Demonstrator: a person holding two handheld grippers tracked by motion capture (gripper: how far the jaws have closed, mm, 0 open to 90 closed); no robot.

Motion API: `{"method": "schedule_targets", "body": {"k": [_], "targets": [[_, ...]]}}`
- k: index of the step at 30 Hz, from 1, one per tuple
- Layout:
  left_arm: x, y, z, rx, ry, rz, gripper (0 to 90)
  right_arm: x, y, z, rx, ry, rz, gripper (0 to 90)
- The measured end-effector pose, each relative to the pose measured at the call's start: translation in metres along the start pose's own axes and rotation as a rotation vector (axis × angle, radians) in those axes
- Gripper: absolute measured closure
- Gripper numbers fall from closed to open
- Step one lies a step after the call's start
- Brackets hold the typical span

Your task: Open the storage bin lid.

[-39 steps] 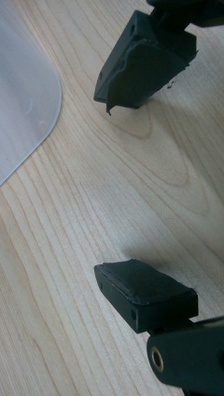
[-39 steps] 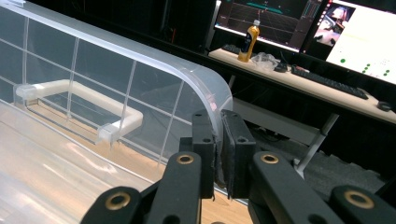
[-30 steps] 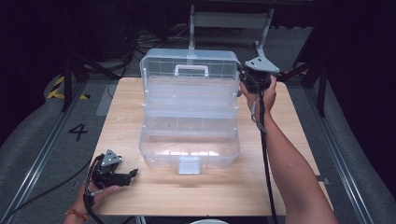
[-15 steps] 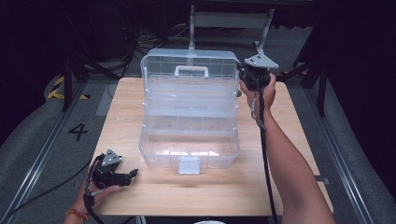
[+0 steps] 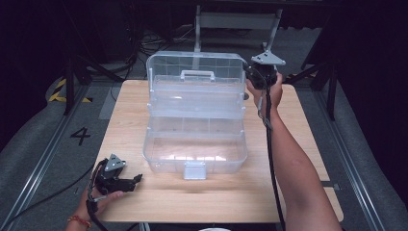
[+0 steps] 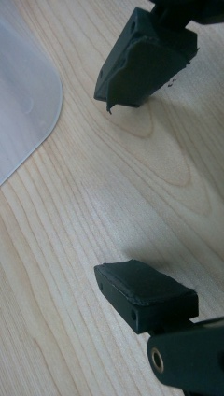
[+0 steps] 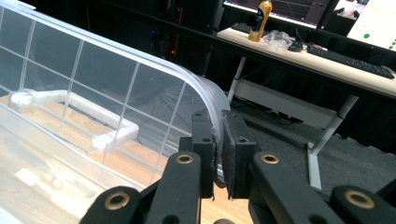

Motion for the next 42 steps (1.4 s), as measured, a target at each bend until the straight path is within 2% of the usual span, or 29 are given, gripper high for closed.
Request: {"method": "schedule_targets", "body": {"k": [13, 21, 26, 33, 42], "targets": [[0.001, 0.000, 0.001, 0.001, -0.005, 0.001, 15.2, 0.015, -0.004, 0.002, 0.002, 0.032, 0.007, 85.0], [0.000, 0.000, 0.001, 0.002, 0.006, -0.001, 15.3, 0.025, -0.006, 0.001, 0.026, 0.042, 0.011, 85.1], [0.000, 0.001, 0.002, 0.003, 0.004, 0.004, 15.3, 0.030, -0.007, 0.001, 0.010, 0.050, 0.004, 84.8], [0.001, 0.001, 0.002, -0.003, 0.005, 0.008, 15.3, 0.037, -0.008, 0.002, 0.013, 0.069, 0.006, 84.8], [0.001, 0.001, 0.002, -0.002, 0.004, 0.008, 15.3, 0.052, -0.012, 0.000, 0.012, 0.107, 0.027, 83.9]]}}
Point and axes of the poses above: each handheld gripper's, and its own axes: x roughly forward along the jaws, z roughly out of its top, y roughly to its left, the point moved 4 cm from there along x, roughly forward along the jaws, and after that the axes turned 13 degrees about y, right-handed, at the moved point
